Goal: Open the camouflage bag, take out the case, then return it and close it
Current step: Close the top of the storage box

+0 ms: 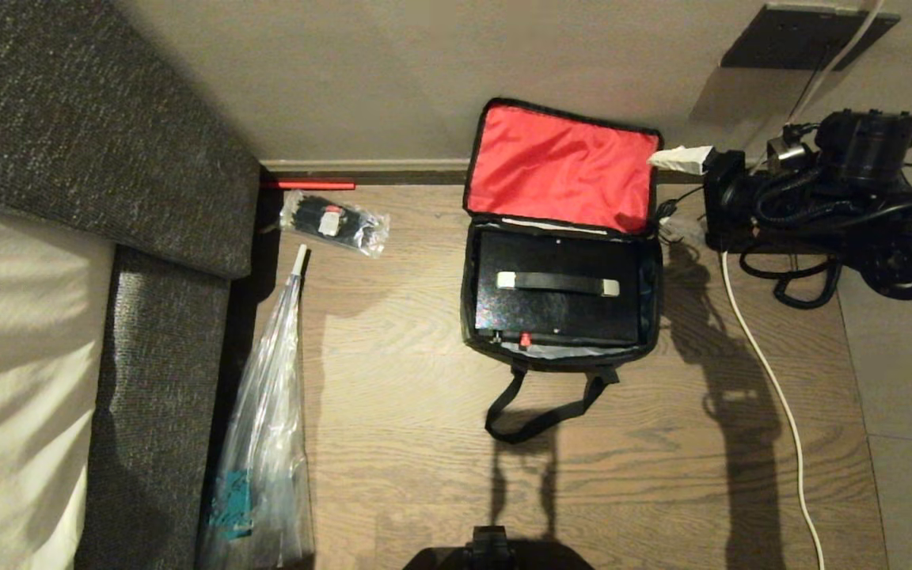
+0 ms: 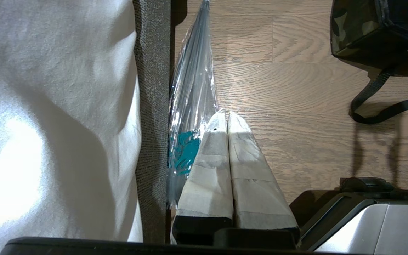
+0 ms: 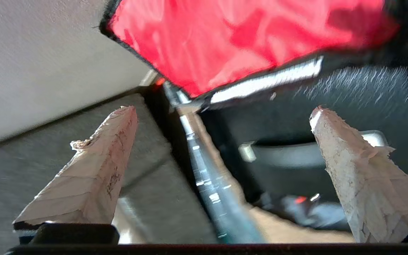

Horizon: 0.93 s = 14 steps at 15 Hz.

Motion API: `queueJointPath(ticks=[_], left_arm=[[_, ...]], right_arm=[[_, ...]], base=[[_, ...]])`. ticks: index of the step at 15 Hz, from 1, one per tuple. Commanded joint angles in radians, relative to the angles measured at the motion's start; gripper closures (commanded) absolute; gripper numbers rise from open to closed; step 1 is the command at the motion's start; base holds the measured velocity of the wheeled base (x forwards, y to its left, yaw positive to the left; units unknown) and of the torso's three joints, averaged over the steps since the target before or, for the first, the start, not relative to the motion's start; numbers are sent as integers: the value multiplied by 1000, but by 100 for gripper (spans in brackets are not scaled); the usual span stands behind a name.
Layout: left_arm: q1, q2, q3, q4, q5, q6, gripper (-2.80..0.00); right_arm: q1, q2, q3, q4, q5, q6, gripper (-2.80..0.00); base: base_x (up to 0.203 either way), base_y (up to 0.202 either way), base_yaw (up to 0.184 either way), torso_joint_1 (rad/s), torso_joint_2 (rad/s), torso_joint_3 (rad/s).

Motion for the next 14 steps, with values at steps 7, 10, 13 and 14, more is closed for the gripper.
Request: queueJointPath(ticks=[7,10,13,14], left_arm=[[0,1,2,0,0,0,0],[0,1,2,0,0,0,0],[0,1,2,0,0,0,0],[0,1,2,0,0,0,0]], right_arm=[[-57,272,-301,5,-30,-128,-280],[-110,288,-324,7,-12,-133,0],[-182,263,-292,10,87,-139,0],[-191,257,-277,10,87,-148,0]], base=[[0,0,0,0,0,0],[0,0,0,0,0,0],[0,0,0,0,0,0],[0,0,0,0,0,0]])
